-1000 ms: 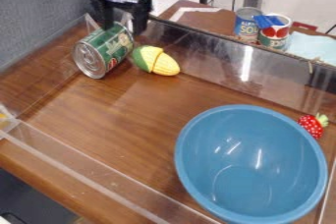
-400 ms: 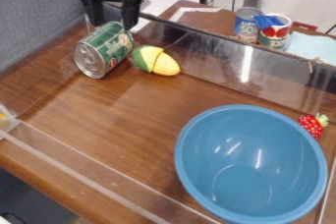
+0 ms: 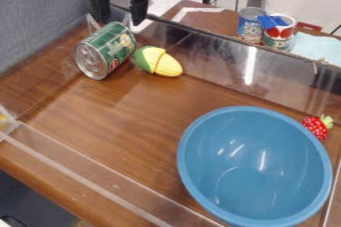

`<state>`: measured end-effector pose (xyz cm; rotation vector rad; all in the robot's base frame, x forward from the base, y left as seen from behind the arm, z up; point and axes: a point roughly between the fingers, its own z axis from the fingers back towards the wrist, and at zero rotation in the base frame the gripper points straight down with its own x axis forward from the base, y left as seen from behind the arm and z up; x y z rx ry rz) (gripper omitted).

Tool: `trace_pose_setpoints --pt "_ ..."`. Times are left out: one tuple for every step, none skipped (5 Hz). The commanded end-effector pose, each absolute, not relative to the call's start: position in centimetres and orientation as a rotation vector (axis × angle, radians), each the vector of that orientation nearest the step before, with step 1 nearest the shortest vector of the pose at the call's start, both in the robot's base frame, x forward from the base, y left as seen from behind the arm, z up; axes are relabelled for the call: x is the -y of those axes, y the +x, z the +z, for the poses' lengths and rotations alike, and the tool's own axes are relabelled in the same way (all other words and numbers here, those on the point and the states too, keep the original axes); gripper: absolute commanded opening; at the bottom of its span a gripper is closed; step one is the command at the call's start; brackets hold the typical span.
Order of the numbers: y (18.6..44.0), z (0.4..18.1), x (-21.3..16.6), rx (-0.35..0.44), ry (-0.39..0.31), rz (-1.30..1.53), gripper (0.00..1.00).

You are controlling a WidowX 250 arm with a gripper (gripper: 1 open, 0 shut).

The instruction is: Put the strawberry into the blue bowl

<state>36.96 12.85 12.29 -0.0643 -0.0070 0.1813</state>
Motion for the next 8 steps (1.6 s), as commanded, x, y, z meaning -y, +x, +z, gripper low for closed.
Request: trace_pose_setpoints --pt "37.6 14.2 -13.6 0.069 -0.034 0.182 1.0" --pt "37.7 13.7 -14.5 0.06 -0.028 0.189 1.0" --pt "37.9 12.5 -15.4 0.057 -0.026 0.188 1.0" --pt "37.7 12.4 -16.1 0.065 -0.032 0.189 1.0" --pt "36.8 14.3 -17.1 0.072 -0.034 0.187 1.0" --pt "35.8 16.5 -17.7 0.083 -0.045 0.176 1.0" --pt "35.1 18.0 -17.8 0.089 -0.05 0.148 1.0" --pt "35.0 17.7 -17.6 0.088 -0.055 0.101 1.0"
